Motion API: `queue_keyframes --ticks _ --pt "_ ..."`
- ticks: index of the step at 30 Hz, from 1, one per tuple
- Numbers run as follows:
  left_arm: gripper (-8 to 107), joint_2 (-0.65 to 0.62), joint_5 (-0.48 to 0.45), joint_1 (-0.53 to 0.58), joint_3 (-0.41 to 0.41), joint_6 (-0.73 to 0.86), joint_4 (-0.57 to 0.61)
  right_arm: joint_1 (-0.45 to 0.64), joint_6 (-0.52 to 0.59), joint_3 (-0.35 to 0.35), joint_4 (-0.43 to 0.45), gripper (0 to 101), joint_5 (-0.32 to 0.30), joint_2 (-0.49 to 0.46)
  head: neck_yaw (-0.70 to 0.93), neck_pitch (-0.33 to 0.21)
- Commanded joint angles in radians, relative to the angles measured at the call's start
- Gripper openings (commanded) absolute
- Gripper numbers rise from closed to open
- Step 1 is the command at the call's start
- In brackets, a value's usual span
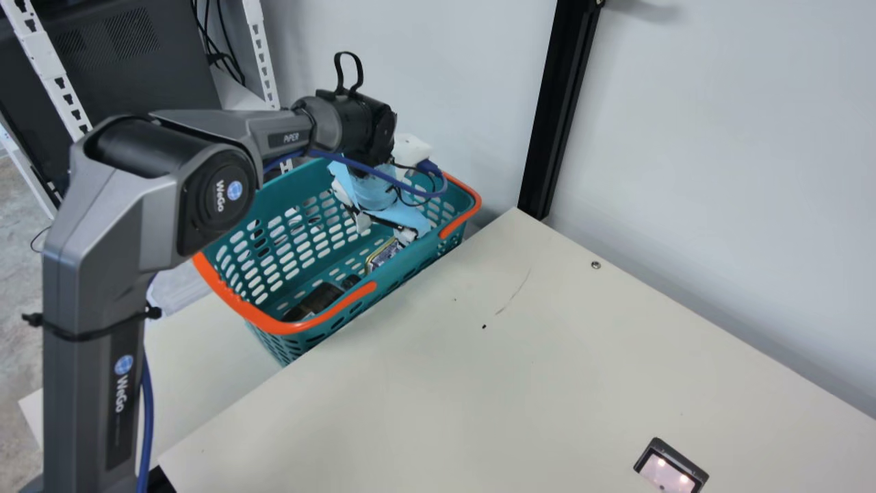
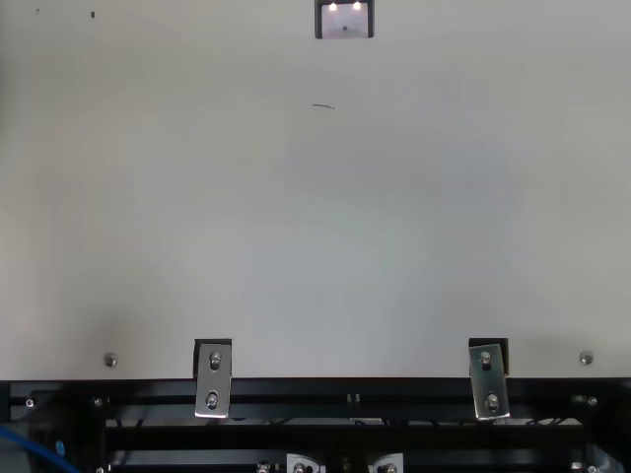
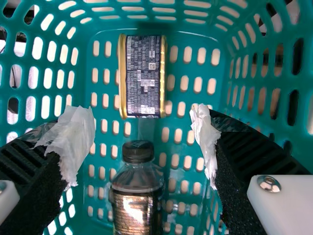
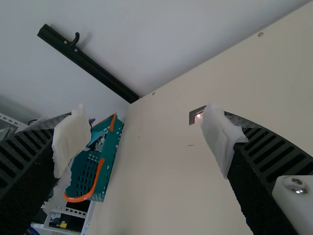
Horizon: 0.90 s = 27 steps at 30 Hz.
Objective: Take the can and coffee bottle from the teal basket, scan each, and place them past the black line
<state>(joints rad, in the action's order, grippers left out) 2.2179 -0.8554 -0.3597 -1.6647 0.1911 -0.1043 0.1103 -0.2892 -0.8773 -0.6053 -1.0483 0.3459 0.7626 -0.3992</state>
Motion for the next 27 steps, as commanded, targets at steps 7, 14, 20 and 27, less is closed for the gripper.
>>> queue_keyframes --ticks 7,14,20,27 --pt "90 0.075 -0.013 -0.045 -0.092 0.093 0.037 0.0 0.0 0.0 0.0 101 0.0 0.0 0.02 -0.037" --pt "90 0.129 -0.021 -0.088 -0.147 0.167 0.077 0.0 0.0 0.0 0.0 101 0.0 0.0 0.02 -0.037" --pt "90 0.167 -0.033 -0.108 -0.171 0.222 0.128 0.0 0.0 0.0 0.0 101 0.0 0.0 0.02 -0.037" --pt "90 0.221 -0.043 -0.112 -0.2 0.23 0.161 0.0 0.0 0.0 0.0 101 0.0 0.0 0.02 -0.037"
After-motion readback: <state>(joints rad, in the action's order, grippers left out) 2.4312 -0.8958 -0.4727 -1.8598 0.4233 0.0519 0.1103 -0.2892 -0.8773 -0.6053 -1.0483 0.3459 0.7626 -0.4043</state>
